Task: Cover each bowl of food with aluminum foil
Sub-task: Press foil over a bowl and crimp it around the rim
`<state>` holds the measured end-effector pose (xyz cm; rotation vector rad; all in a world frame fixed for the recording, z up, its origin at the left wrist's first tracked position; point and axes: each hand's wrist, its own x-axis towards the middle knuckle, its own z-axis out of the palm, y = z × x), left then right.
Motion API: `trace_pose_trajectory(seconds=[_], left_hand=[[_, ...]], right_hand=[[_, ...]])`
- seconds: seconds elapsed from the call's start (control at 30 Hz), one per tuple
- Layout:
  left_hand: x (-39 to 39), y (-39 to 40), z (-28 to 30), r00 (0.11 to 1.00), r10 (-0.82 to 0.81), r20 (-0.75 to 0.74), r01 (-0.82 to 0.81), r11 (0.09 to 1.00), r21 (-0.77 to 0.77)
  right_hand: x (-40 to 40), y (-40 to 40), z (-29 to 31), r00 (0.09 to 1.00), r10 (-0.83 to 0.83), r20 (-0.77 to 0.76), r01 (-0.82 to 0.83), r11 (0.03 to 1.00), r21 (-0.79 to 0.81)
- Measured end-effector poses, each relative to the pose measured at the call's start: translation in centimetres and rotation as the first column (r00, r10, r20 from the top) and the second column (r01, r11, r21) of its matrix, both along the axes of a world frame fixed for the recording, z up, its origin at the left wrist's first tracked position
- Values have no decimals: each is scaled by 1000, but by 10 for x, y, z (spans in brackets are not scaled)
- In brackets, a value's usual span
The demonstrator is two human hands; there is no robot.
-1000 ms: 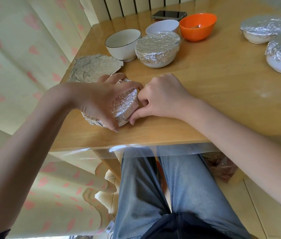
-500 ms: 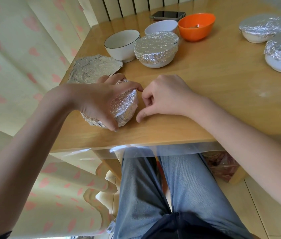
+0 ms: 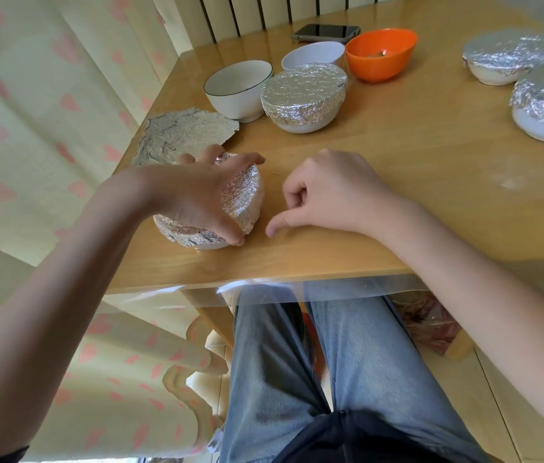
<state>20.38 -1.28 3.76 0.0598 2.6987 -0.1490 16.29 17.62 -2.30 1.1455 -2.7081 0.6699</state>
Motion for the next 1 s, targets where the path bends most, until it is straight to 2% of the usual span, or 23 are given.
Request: trace_pose_trajectory(seconds=[0.17, 0.27, 0.33, 0.37, 0.47, 0.5, 0.63, 0.77, 0.83, 0.9, 1.0], left_hand=[[-2, -1, 0, 1000, -9, 14, 10, 1000, -28], [-2, -1, 0, 1000, 2, 9, -2, 1000, -28], [-2, 0, 0, 1000, 6, 9, -6, 1000, -30], [-2, 0, 0, 1000, 7, 10, -6, 999, -32], [-1, 0, 0, 1000, 15, 14, -14, 999, -32], [-1, 1, 0, 1000, 18, 16, -18, 999, -30], [-1, 1, 0, 1000, 19, 19, -18, 999, -33], [0, 3, 1, 999, 26, 25, -25, 999, -36], [1, 4, 2, 999, 33, 24, -33, 999, -32], [0, 3, 1, 999, 35, 24, -35, 999, -28], [0, 2, -1, 999, 46, 18, -45, 999, -30]], right_hand=[[9, -20, 2, 998, -8, -67, 8, 1000, 4], [10, -22, -7, 974, 34, -224, -22, 998, 57], [14, -22, -14, 934, 21, -357, -35, 999, -33], [13, -22, -15, 926, 26, -376, -49, 998, -50], [12, -18, -11, 972, 102, -212, -81, 991, 108], [12, -17, -10, 974, 100, -205, -78, 991, 112], [5, -25, -12, 997, 1, -81, 2, 999, 42], [2, -18, -15, 998, 57, 40, -59, 997, 48], [4, -18, -15, 995, 51, 83, -52, 999, 0], [4, -21, -15, 994, 3, 109, 3, 999, -54], [3, -25, -16, 995, -25, 93, 29, 999, -44]])
